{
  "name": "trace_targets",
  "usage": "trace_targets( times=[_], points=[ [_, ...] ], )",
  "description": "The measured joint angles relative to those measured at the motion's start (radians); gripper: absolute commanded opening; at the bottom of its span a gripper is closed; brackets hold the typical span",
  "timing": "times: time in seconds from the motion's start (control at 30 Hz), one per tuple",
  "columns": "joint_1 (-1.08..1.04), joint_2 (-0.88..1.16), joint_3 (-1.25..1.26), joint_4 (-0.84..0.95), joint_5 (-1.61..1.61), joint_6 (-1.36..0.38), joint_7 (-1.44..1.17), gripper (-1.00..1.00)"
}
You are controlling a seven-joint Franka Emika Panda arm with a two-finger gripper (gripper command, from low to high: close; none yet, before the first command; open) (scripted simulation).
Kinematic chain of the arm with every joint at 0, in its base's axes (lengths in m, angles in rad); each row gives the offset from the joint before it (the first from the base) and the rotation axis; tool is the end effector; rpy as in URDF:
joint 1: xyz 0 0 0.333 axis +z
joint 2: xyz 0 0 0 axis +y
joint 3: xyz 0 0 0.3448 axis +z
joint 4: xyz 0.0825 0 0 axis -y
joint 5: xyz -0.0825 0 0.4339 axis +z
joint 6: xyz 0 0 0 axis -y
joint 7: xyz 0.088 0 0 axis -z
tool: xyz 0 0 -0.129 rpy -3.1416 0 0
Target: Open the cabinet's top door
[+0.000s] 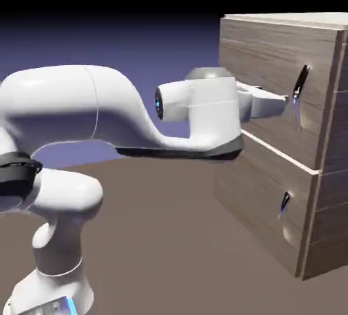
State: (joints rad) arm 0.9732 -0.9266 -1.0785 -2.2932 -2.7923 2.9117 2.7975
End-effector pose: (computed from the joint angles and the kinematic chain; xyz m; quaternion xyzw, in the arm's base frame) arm 0.4824 -0.1160 0.5398 -0.6639 0.2588 -0.6439 0.2786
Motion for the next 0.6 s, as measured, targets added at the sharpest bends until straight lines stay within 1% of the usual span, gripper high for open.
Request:
trace_targets(
  times=[0.07,0.13,0.3,0.33,0.4,0.6],
  points=[
    [0.03,-0.011,-0.033,0.016,-0.087,-0.004,0.064,0.0],
    [0.031,-0.011,-0.034,0.016,-0.089,-0.004,0.065,0.0],
    [0.211,0.041,-0.148,0.15,-0.105,-0.022,0.074,0.0],
    [0.215,0.043,-0.15,0.153,-0.105,-0.022,0.075,-1.0],
    [0.215,0.043,-0.15,0.153,-0.105,-0.022,0.075,-1.0],
    [-0.002,0.078,0.009,-0.011,-0.026,-0.115,0.099,-1.0]
  ],
)
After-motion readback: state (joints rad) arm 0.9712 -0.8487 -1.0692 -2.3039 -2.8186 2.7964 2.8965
